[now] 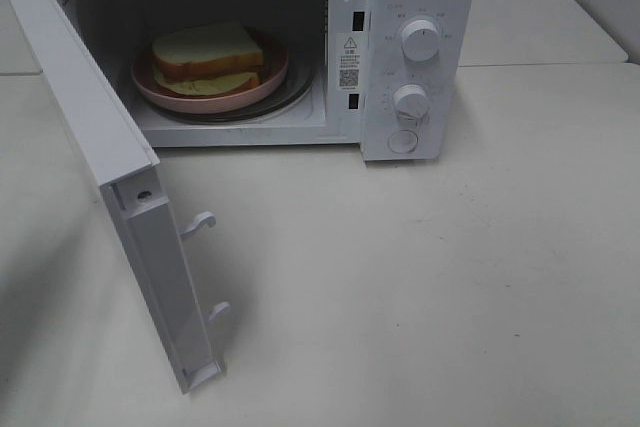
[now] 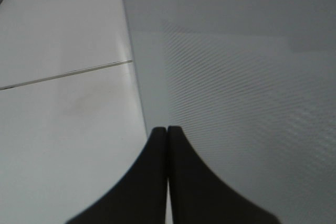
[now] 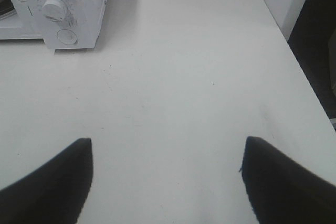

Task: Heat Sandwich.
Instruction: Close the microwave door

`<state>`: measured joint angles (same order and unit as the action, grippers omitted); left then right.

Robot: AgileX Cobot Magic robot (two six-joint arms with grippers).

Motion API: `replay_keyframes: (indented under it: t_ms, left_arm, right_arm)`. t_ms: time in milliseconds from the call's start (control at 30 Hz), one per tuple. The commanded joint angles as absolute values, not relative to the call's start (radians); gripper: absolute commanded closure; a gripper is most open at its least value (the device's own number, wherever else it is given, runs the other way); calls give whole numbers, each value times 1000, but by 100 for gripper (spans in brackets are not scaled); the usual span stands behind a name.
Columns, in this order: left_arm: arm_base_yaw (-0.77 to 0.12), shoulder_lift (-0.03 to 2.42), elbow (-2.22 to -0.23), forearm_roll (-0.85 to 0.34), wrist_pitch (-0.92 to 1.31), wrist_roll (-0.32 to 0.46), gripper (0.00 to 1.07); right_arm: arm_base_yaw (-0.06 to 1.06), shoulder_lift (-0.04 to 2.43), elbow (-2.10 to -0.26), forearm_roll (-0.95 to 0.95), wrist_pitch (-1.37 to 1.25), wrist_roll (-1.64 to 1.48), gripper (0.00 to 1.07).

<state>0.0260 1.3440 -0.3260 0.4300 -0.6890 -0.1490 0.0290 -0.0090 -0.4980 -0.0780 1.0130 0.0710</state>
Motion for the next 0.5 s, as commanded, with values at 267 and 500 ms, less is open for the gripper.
replay_keyframes:
  t_ms: [267,500]
  left_arm:
    - [14,1426,-325,550,-937,-245,107]
    - [-137,1467,-329,504,-938,-211,107]
  right_arm:
    - [24,-31,-495,-79,996,62,31]
    - [24,-31,-495,-79,996,62,31]
